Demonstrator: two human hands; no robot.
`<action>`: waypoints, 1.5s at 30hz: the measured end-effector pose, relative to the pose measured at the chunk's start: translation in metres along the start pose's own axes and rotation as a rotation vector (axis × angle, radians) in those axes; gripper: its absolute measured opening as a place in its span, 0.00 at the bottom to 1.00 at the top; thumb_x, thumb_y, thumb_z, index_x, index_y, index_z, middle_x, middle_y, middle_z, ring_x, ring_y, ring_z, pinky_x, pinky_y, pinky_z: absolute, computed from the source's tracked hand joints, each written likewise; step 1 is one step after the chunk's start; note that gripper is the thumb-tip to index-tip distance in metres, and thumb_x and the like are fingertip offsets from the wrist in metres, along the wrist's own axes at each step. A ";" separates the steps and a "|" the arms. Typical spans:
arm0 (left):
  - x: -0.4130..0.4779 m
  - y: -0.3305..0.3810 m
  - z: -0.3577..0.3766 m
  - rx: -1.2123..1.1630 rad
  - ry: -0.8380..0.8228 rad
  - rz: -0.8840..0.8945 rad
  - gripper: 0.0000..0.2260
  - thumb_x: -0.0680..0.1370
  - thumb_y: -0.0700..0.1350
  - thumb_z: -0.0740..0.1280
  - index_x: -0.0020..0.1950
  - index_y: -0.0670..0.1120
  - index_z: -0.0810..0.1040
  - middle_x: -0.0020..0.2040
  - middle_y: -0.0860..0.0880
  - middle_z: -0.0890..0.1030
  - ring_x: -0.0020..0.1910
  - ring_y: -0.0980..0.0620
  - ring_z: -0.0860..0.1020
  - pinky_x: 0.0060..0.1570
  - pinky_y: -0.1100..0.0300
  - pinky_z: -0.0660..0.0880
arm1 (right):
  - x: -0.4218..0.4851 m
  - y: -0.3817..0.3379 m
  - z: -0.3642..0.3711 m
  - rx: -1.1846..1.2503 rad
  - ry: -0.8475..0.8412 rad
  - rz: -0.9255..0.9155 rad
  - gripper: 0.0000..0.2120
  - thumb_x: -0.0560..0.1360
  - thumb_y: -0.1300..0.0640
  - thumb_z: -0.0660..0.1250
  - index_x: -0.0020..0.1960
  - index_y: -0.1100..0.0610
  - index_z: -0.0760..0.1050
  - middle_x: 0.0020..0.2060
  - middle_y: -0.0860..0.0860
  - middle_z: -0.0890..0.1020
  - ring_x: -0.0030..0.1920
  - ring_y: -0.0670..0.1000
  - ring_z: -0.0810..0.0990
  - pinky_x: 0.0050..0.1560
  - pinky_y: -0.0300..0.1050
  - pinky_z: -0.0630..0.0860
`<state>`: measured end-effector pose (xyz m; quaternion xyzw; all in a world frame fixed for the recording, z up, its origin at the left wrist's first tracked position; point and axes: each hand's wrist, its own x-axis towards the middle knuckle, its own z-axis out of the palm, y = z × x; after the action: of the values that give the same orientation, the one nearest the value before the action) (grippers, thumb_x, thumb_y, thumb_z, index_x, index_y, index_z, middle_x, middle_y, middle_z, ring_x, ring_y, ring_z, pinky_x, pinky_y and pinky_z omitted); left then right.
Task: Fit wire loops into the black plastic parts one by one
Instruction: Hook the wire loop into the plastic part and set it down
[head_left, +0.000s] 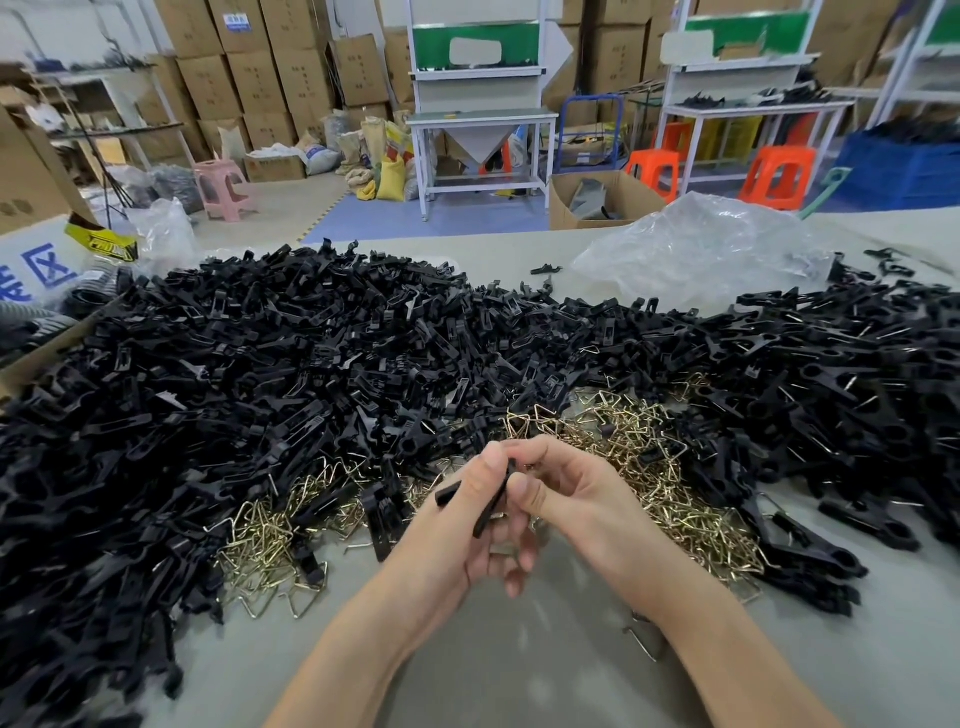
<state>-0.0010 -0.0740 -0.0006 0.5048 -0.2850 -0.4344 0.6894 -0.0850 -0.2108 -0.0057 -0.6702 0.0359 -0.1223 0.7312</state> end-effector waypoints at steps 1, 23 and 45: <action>-0.001 -0.001 0.000 0.028 -0.008 0.000 0.37 0.69 0.73 0.68 0.61 0.43 0.79 0.36 0.47 0.71 0.34 0.49 0.75 0.30 0.58 0.73 | 0.000 -0.001 -0.001 -0.046 0.002 0.000 0.12 0.76 0.53 0.70 0.59 0.54 0.80 0.38 0.57 0.84 0.29 0.57 0.80 0.35 0.66 0.78; 0.011 -0.017 -0.015 0.284 0.107 0.049 0.38 0.74 0.75 0.62 0.38 0.37 0.71 0.23 0.50 0.65 0.21 0.50 0.66 0.28 0.61 0.68 | -0.005 -0.007 0.000 -0.302 -0.005 -0.014 0.10 0.77 0.65 0.71 0.57 0.63 0.84 0.56 0.52 0.84 0.53 0.50 0.85 0.62 0.58 0.79; 0.004 -0.004 0.000 0.045 0.132 0.054 0.18 0.70 0.62 0.70 0.31 0.51 0.73 0.26 0.52 0.66 0.21 0.57 0.60 0.28 0.59 0.56 | -0.009 -0.018 0.013 -0.073 -0.100 -0.004 0.21 0.76 0.57 0.69 0.69 0.54 0.76 0.48 0.60 0.86 0.42 0.52 0.87 0.47 0.41 0.82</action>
<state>-0.0004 -0.0783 -0.0051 0.5396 -0.2622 -0.3749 0.7067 -0.0933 -0.1971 0.0120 -0.7017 0.0025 -0.0889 0.7069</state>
